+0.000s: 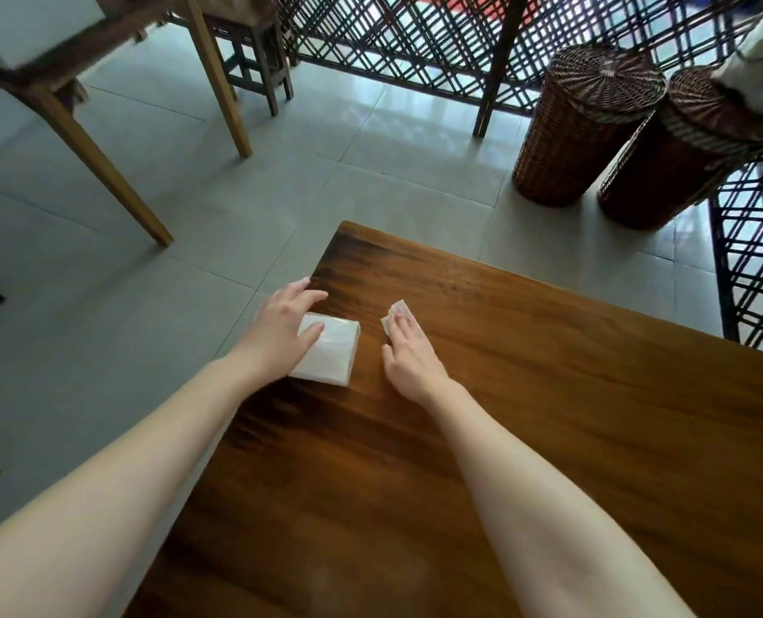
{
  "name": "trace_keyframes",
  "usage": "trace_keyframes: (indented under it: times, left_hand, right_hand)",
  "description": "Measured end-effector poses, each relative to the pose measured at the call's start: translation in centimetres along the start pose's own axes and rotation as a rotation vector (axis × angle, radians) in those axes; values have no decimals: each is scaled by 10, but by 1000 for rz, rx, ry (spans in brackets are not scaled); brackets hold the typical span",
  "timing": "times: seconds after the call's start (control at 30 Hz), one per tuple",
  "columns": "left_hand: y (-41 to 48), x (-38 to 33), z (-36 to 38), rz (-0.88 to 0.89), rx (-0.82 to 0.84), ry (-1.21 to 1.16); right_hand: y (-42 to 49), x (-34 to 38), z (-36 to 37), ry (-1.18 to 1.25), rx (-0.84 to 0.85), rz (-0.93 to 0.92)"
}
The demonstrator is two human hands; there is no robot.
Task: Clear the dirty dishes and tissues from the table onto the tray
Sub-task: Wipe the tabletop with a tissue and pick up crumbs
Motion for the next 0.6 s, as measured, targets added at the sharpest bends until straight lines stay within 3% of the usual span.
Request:
trace_keyframes:
  times: [0.1, 0.27, 0.37, 0.6]
  left_hand:
    - [22, 15, 4, -27, 32, -6]
    - [48, 32, 19, -44, 90, 36]
    - [59, 36, 31, -58, 137, 71]
    - [66, 44, 49, -98, 245, 119]
  right_hand:
    - [2, -16, -9, -29, 6, -21]
    - [-2, -116, -75, -23, -108, 333]
    - [8, -105, -72, -16, -171, 401]
    - [55, 26, 3, -26, 15, -28]
Point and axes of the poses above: each hand's wrist, its own y-axis towards the middle knuckle, its own z-axis out of the palm, x = y × z, the point moved 8 cm from there along y, towards the middle knuckle, and after that the axes turned 1 degree about -y, right-handed, at the moved point
